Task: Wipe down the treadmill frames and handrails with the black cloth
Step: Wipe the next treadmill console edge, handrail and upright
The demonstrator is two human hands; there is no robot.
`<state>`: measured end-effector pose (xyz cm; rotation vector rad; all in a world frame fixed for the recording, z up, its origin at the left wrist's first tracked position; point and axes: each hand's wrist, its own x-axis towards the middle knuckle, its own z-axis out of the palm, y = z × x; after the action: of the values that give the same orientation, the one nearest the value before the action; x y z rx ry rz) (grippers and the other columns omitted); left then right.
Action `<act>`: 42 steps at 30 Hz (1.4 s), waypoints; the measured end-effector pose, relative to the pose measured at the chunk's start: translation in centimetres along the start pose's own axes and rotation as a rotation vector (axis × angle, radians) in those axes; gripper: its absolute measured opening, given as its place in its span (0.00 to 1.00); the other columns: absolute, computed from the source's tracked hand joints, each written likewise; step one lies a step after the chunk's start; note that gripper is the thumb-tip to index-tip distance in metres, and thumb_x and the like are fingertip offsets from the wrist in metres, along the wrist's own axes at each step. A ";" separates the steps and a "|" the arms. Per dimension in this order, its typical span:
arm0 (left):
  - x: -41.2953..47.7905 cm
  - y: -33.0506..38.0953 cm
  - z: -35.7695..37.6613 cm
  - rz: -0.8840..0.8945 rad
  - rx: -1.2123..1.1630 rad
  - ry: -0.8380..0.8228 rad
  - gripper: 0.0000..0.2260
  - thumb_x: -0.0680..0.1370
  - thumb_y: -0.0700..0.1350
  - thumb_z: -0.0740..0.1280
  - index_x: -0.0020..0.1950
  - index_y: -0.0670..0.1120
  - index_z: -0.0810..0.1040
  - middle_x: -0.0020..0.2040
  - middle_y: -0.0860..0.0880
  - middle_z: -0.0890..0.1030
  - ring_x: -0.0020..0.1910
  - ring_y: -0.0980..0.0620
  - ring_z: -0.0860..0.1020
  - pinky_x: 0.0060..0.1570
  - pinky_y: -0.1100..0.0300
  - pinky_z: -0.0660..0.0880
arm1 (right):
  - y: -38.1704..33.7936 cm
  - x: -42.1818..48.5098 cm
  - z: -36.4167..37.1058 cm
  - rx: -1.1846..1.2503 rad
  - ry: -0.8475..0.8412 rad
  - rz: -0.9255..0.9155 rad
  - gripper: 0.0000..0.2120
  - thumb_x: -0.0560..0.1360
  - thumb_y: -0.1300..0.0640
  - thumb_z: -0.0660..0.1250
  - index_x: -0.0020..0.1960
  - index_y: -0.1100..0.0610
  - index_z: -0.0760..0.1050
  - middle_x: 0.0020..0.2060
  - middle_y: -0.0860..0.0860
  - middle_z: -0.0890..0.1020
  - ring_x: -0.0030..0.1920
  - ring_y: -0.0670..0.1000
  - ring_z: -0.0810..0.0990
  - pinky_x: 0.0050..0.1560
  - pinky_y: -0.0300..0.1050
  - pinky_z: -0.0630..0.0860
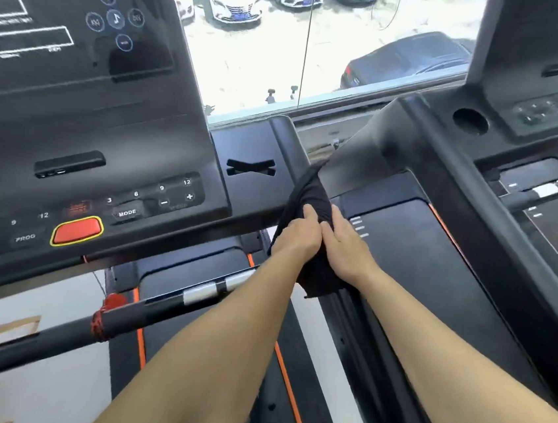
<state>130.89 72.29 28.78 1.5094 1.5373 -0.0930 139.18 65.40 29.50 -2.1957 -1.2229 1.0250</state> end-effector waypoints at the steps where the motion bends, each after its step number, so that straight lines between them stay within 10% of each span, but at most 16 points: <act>1: 0.3 -0.2 -0.1 -0.018 -0.028 -0.015 0.28 0.84 0.56 0.40 0.80 0.45 0.58 0.75 0.40 0.69 0.73 0.40 0.68 0.71 0.46 0.62 | 0.4 -0.7 0.3 -0.074 0.011 -0.045 0.31 0.82 0.42 0.48 0.81 0.53 0.51 0.79 0.50 0.60 0.78 0.54 0.60 0.74 0.55 0.60; 5: 0.4 -0.4 0.6 0.035 0.008 0.006 0.24 0.85 0.54 0.43 0.80 0.47 0.56 0.73 0.39 0.71 0.69 0.39 0.71 0.63 0.47 0.67 | -0.1 -1.0 -0.1 -0.141 -0.004 -0.078 0.26 0.85 0.47 0.49 0.81 0.55 0.54 0.79 0.52 0.61 0.77 0.54 0.60 0.72 0.54 0.60; 9: -2.1 -0.3 2.2 0.043 0.091 0.176 0.26 0.84 0.57 0.48 0.70 0.38 0.66 0.65 0.36 0.77 0.63 0.35 0.75 0.56 0.47 0.71 | 0.1 2.9 -0.8 0.317 -0.063 0.121 0.19 0.83 0.43 0.51 0.47 0.51 0.76 0.50 0.51 0.81 0.56 0.55 0.79 0.59 0.49 0.73; 13: -3.0 0.0 2.5 0.044 0.010 0.229 0.24 0.84 0.56 0.50 0.66 0.37 0.67 0.63 0.36 0.79 0.62 0.35 0.76 0.55 0.47 0.71 | 0.5 2.9 -1.4 0.545 -0.126 0.212 0.21 0.86 0.49 0.52 0.44 0.57 0.78 0.30 0.47 0.84 0.32 0.42 0.83 0.30 0.30 0.75; 17: -0.3 0.2 0.8 0.039 -0.008 0.120 0.26 0.85 0.54 0.43 0.75 0.40 0.64 0.71 0.37 0.73 0.68 0.36 0.72 0.65 0.46 0.67 | 2.2 0.5 -0.9 0.229 -0.137 0.110 0.25 0.82 0.41 0.52 0.74 0.52 0.68 0.70 0.47 0.75 0.72 0.50 0.71 0.72 0.46 0.65; 20: -0.6 -0.6 0.8 0.183 0.213 0.139 0.21 0.85 0.48 0.46 0.77 0.44 0.58 0.69 0.36 0.72 0.65 0.34 0.73 0.59 0.44 0.70 | 2.0 0.0 -1.1 0.179 -0.116 0.088 0.28 0.83 0.43 0.52 0.81 0.50 0.53 0.79 0.46 0.60 0.79 0.50 0.58 0.77 0.50 0.54; 26: -3.6 -2.6 3.9 0.331 0.511 0.401 0.14 0.84 0.42 0.49 0.62 0.41 0.72 0.56 0.39 0.75 0.45 0.38 0.79 0.38 0.50 0.66 | 0.1 3.8 -0.9 0.315 -0.122 0.019 0.31 0.79 0.37 0.53 0.80 0.43 0.55 0.77 0.46 0.65 0.75 0.52 0.65 0.75 0.53 0.60; 31: -5.5 -3.5 7.5 0.277 0.437 0.465 0.23 0.81 0.47 0.44 0.61 0.43 0.77 0.59 0.42 0.78 0.60 0.41 0.73 0.63 0.48 0.65 | 4.2 -1.7 -0.5 0.263 -0.087 0.003 0.24 0.85 0.44 0.48 0.80 0.45 0.57 0.77 0.45 0.66 0.76 0.51 0.63 0.71 0.44 0.58; 36: -12.1 -3.9 10.5 0.425 0.050 0.479 0.22 0.82 0.43 0.55 0.74 0.35 0.67 0.76 0.37 0.66 0.75 0.39 0.66 0.72 0.47 0.65 | 8.4 -7.7 -0.2 0.219 -0.050 0.070 0.20 0.84 0.46 0.51 0.73 0.46 0.68 0.67 0.48 0.76 0.66 0.52 0.73 0.59 0.45 0.64; 42: -13.3 -4.8 12.0 -0.042 -0.506 0.204 0.25 0.83 0.56 0.53 0.80 0.52 0.59 0.76 0.46 0.69 0.73 0.43 0.67 0.68 0.50 0.63 | 9.0 -9.4 -1.0 0.224 0.023 0.074 0.06 0.79 0.56 0.59 0.45 0.57 0.71 0.46 0.52 0.80 0.54 0.61 0.76 0.49 0.53 0.68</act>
<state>130.76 53.79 28.12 1.1064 1.6008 0.4094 141.63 52.68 27.93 -2.0853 -0.9719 1.1048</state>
